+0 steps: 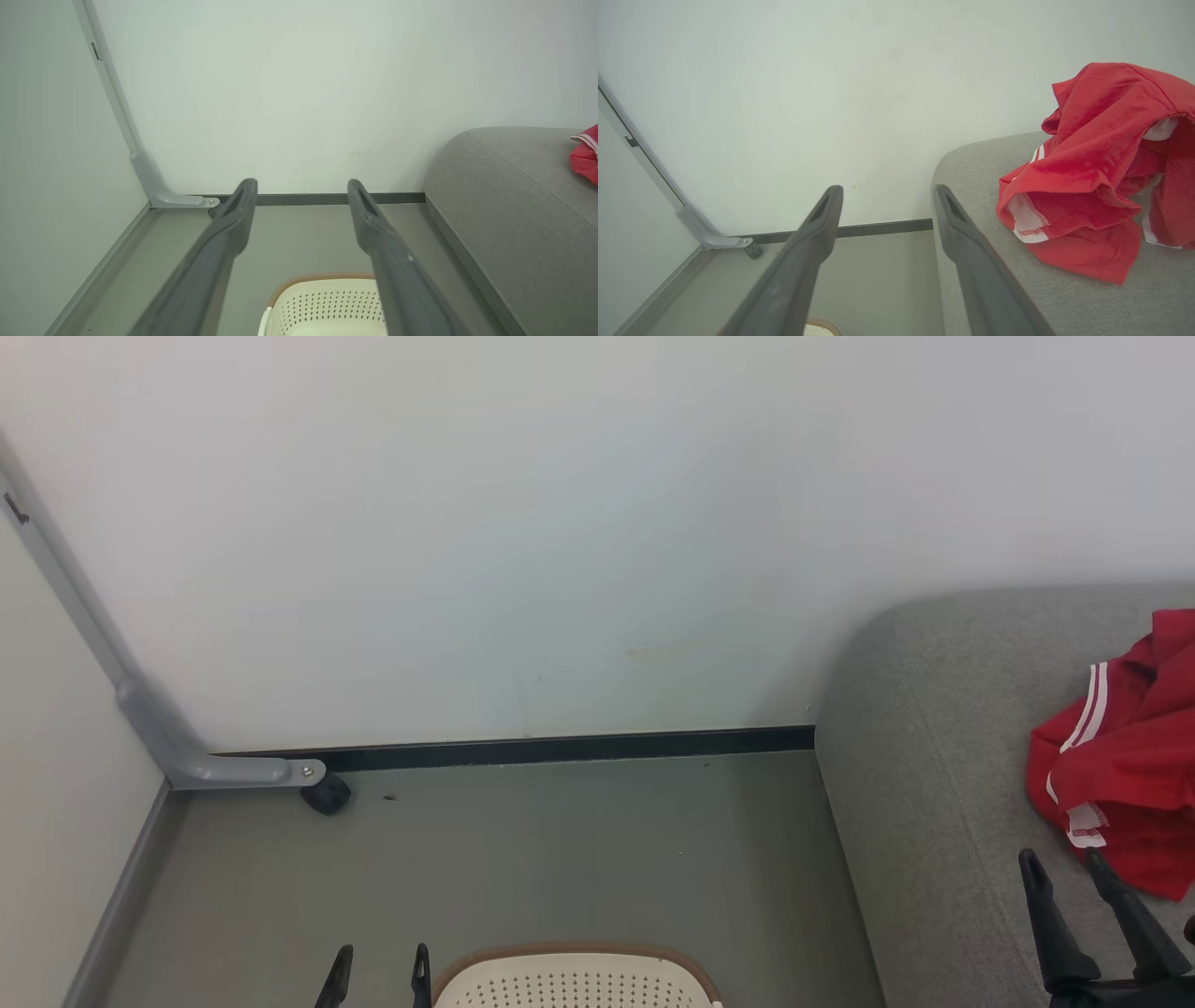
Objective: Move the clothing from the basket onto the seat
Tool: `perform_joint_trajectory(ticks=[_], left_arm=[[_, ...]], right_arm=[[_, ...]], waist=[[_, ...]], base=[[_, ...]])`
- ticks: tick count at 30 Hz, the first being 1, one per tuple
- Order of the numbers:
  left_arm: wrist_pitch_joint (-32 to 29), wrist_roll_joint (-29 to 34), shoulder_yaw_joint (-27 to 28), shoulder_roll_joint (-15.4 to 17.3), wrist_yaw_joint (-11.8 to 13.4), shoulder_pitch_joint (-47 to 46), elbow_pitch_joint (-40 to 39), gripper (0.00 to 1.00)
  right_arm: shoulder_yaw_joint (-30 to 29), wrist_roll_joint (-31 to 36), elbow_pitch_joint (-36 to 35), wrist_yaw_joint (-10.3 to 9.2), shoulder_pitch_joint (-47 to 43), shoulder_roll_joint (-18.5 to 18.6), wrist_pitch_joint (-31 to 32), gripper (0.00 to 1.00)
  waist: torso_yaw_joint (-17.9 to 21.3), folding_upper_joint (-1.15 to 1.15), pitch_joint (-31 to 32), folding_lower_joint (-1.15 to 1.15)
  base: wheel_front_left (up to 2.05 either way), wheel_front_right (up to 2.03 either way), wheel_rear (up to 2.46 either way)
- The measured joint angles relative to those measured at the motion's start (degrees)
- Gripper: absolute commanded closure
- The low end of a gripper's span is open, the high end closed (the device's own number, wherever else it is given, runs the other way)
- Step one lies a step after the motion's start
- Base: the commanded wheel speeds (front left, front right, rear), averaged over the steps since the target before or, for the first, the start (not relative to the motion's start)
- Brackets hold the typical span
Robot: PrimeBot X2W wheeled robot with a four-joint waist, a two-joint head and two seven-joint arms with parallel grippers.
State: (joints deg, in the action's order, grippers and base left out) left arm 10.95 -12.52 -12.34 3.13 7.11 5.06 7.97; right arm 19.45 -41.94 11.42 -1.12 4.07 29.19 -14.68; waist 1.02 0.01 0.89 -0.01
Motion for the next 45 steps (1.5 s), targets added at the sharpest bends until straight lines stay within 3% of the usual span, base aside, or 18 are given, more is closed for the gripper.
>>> perform_joint_trajectory(ticks=[10,45], left_arm=[[0.0,0.6,-0.9,0.0,0.0,0.3,0.3,0.0],[0.6,-0.8,-1.8,0.0,0.0,1.3,3.1,0.0]], right_arm=[[-1.3,4.7,-7.2,-2.96,-5.3,0.6,0.0,0.0],[-3.9,7.2,-13.5,-4.5,-11.8,1.1,0.0,0.0]], waist=[[0.2,0.0,0.9,0.01],[-0.4,-0.01,1.0,0.01]], base=[[0.0,0.0,0.0],[0.0,0.0,0.0]])
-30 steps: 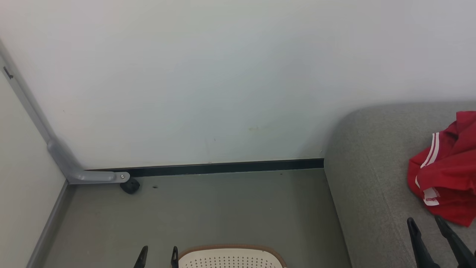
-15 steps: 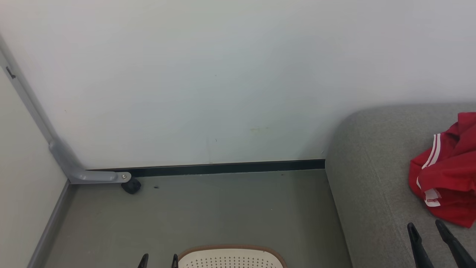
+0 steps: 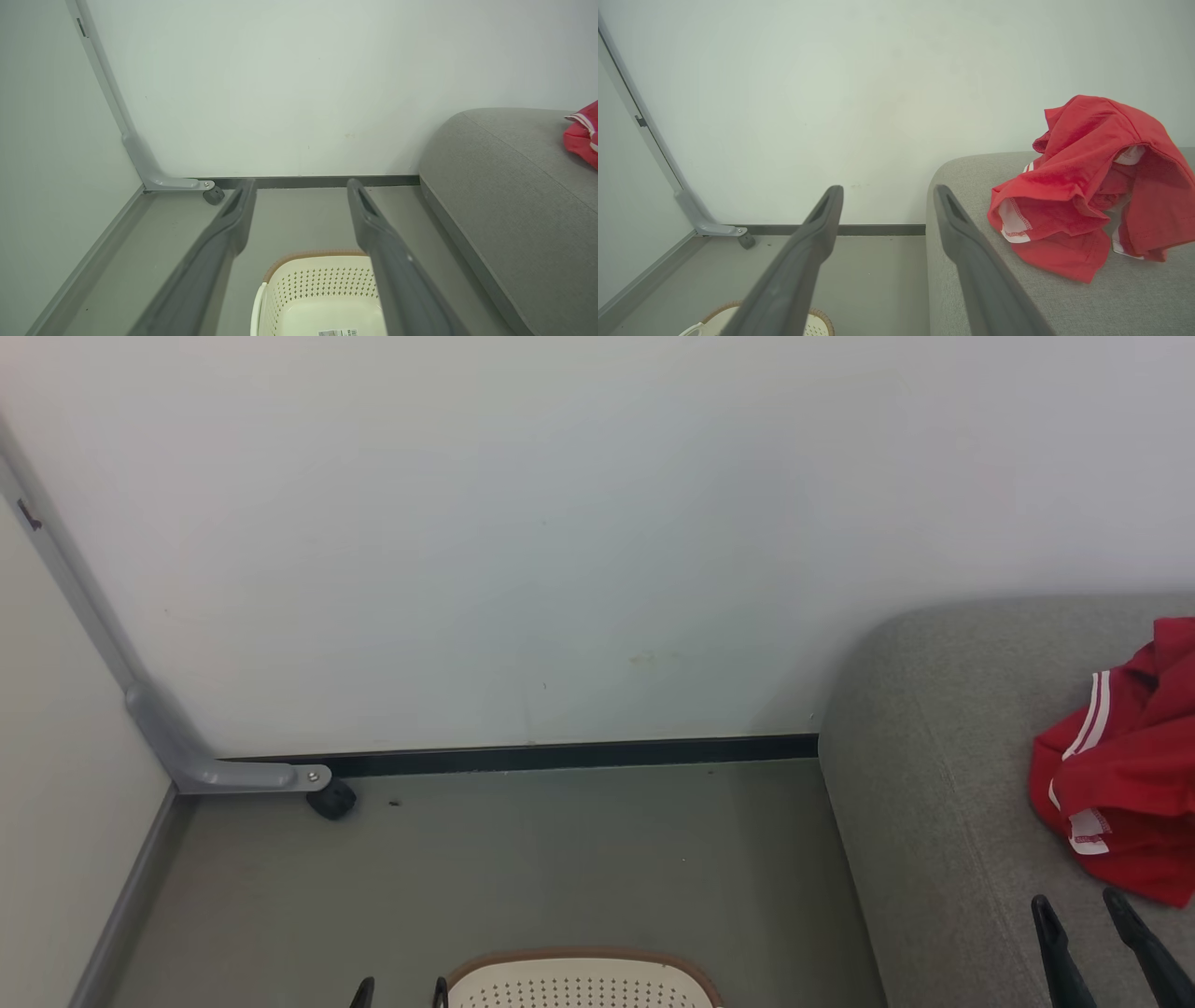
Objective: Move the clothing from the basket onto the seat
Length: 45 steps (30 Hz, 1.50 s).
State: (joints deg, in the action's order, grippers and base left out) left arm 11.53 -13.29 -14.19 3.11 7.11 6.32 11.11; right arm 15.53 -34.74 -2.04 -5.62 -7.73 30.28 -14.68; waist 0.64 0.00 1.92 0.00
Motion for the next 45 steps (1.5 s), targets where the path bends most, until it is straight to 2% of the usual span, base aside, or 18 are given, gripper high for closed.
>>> perform_joint_trajectory(ticks=[15,16,24,28,45], left_arm=[[0.2,-0.3,-0.2,0.0,0.0,-0.1,1.0,0.0],[0.3,-0.4,-0.3,0.0,0.0,-0.1,1.1,1.0],[-0.2,-0.7,-0.7,0.0,-0.1,1.2,4.7,1.0],[-0.5,-2.3,-0.2,0.0,-0.6,1.2,4.7,1.0],[-3.9,-17.3,3.2,0.0,-3.2,-0.2,4.8,1.0]], right_arm=[[-0.6,0.1,-0.7,-0.01,-0.2,-0.1,0.0,0.0],[-0.6,0.1,-0.8,-0.01,-0.2,-0.1,0.0,1.0],[1.4,-0.3,2.7,0.09,-1.4,-4.7,0.5,1.0],[0.4,-2.3,2.9,0.43,-1.2,-5.2,1.0,1.0],[-3.9,-12.5,5.5,2.23,0.4,-9.4,4.7,1.0]], waist=[[-0.2,0.0,-0.1,0.0],[-0.3,0.0,-0.1,0.0],[-0.3,0.0,-0.2,0.0],[-0.3,0.0,-0.3,0.0],[-0.4,0.0,-0.6,0.0]], base=[[0.0,0.0,0.0],[0.0,0.0,0.0],[0.0,0.0,0.0],[0.0,0.0,0.0],[0.0,0.0,0.0]])
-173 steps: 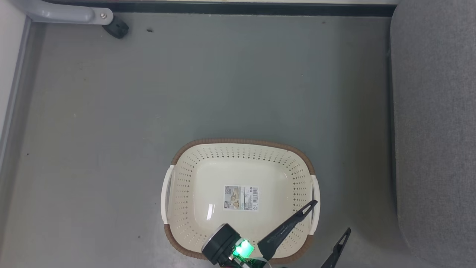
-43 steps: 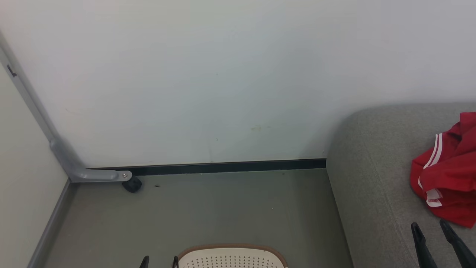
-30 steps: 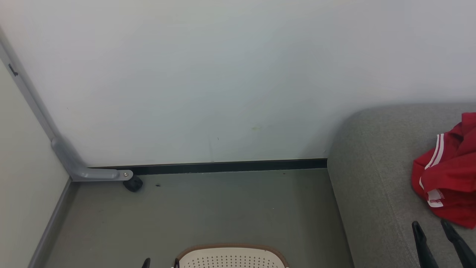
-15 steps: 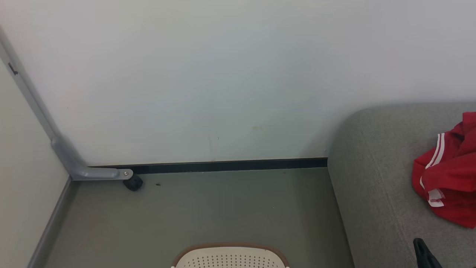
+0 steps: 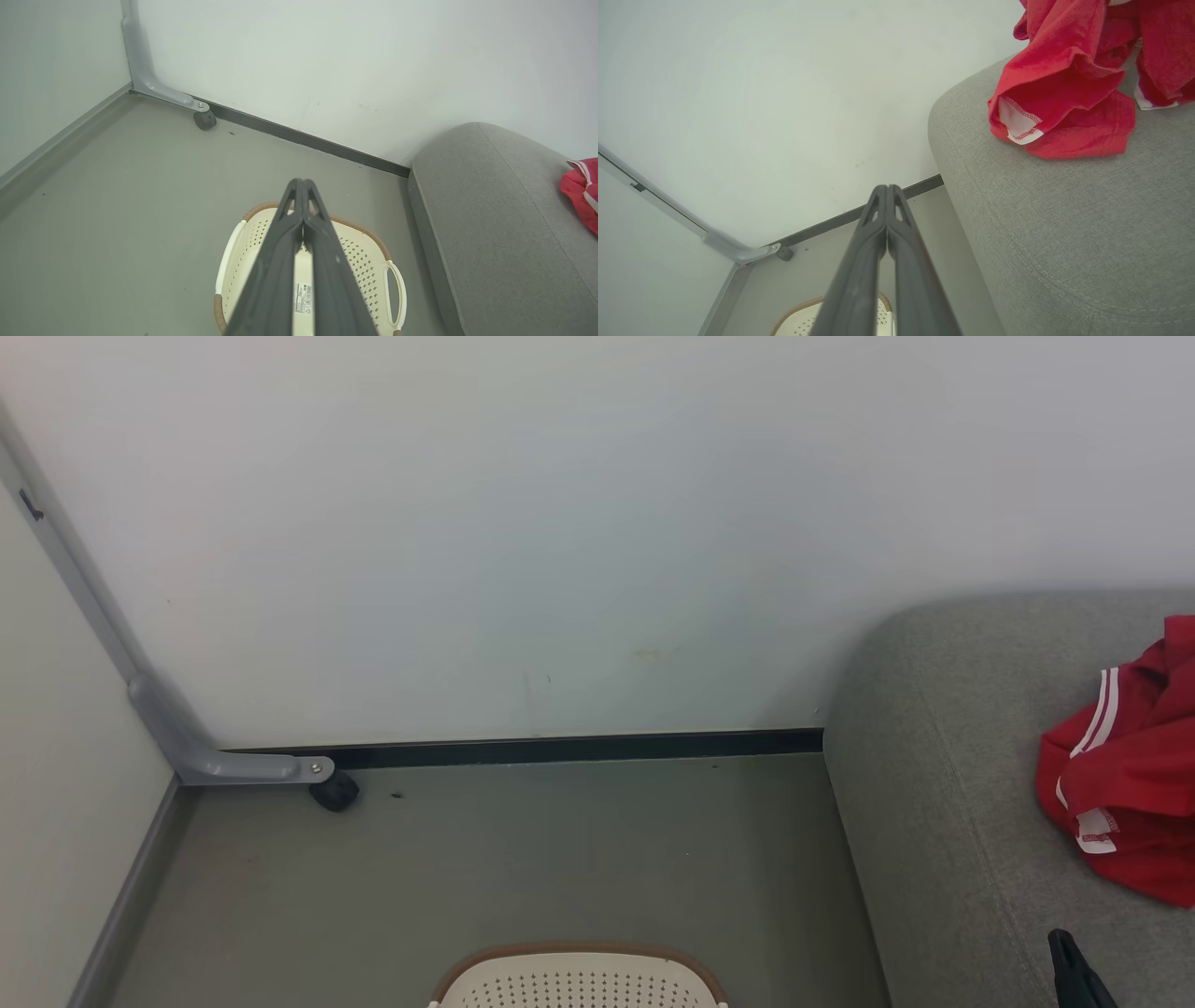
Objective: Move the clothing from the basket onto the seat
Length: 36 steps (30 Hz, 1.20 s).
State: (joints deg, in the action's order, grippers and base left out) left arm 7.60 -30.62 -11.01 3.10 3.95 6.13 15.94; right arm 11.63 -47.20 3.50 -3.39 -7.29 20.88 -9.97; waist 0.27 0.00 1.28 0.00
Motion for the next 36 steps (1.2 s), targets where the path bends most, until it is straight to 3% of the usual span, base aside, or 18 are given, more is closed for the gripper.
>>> perform_joint_trajectory(ticks=[36], left_arm=[[-7.0,-29.9,7.6,-0.2,-5.2,-4.7,0.5,1.0]], right_arm=[[-9.2,-21.8,6.6,4.63,5.8,-8.9,8.0,1.0]], waist=[[-0.1,0.0,-0.7,0.0]], base=[[0.0,0.0,0.0]])
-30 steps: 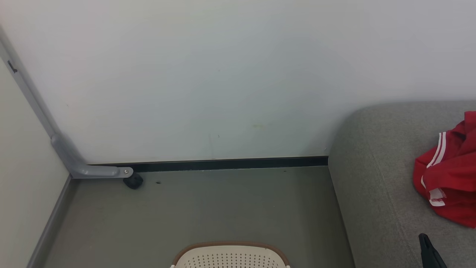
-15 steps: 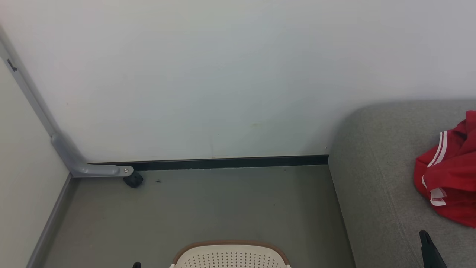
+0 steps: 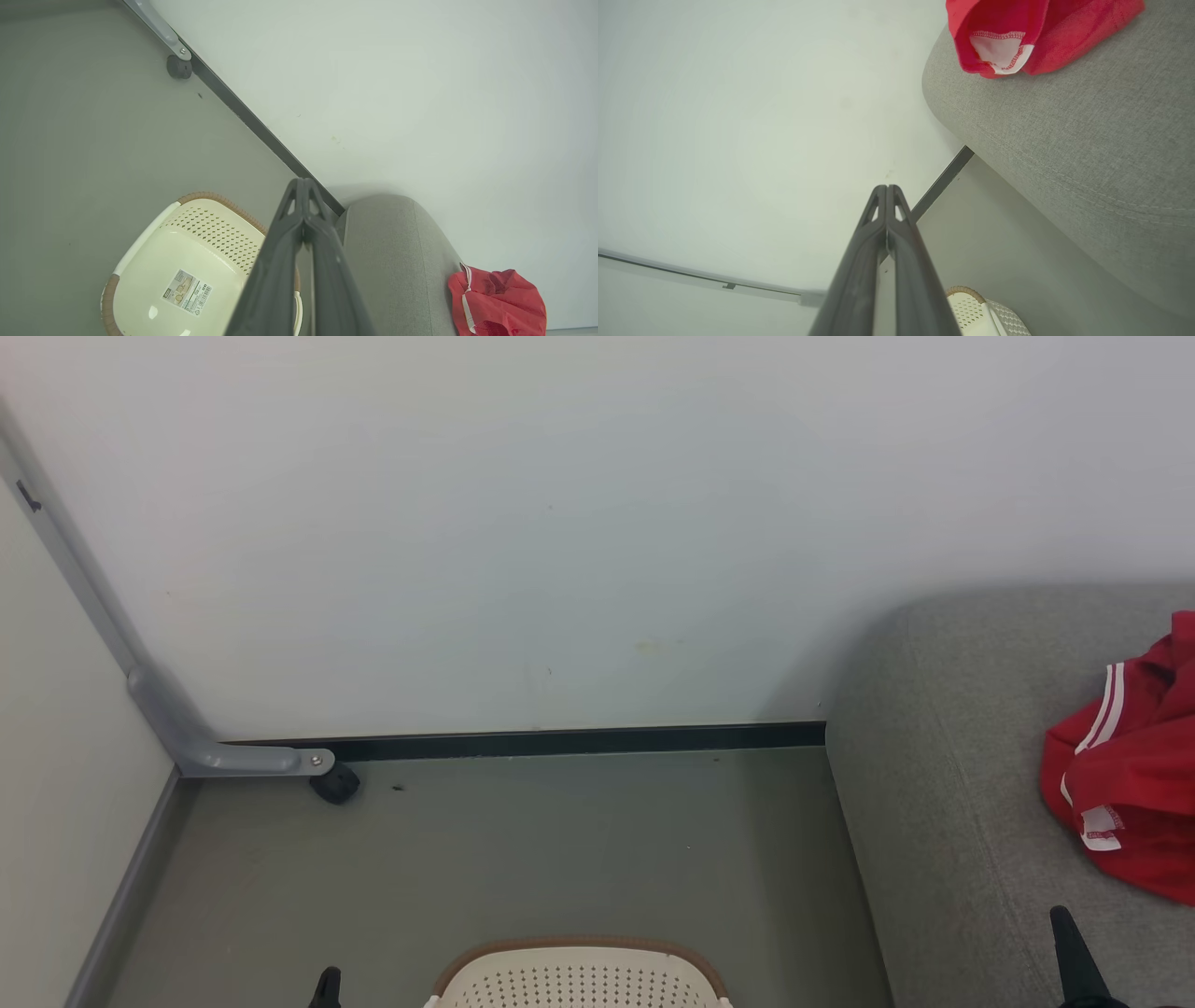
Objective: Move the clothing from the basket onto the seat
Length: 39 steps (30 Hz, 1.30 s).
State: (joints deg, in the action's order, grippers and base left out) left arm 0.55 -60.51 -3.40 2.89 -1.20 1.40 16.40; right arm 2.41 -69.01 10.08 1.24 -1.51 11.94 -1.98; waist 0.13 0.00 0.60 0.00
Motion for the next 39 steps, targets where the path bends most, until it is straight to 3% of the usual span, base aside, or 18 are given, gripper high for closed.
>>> perform_joint_trajectory(ticks=[39], left_arm=[[-6.7,-29.8,8.0,-0.6,-5.4,-5.1,0.6,1.0]], right_arm=[[-9.5,-22.2,6.8,5.16,5.8,-8.9,7.9,1.0]], waist=[[-0.1,0.0,-0.7,0.0]], base=[[0.0,0.0,0.0]])
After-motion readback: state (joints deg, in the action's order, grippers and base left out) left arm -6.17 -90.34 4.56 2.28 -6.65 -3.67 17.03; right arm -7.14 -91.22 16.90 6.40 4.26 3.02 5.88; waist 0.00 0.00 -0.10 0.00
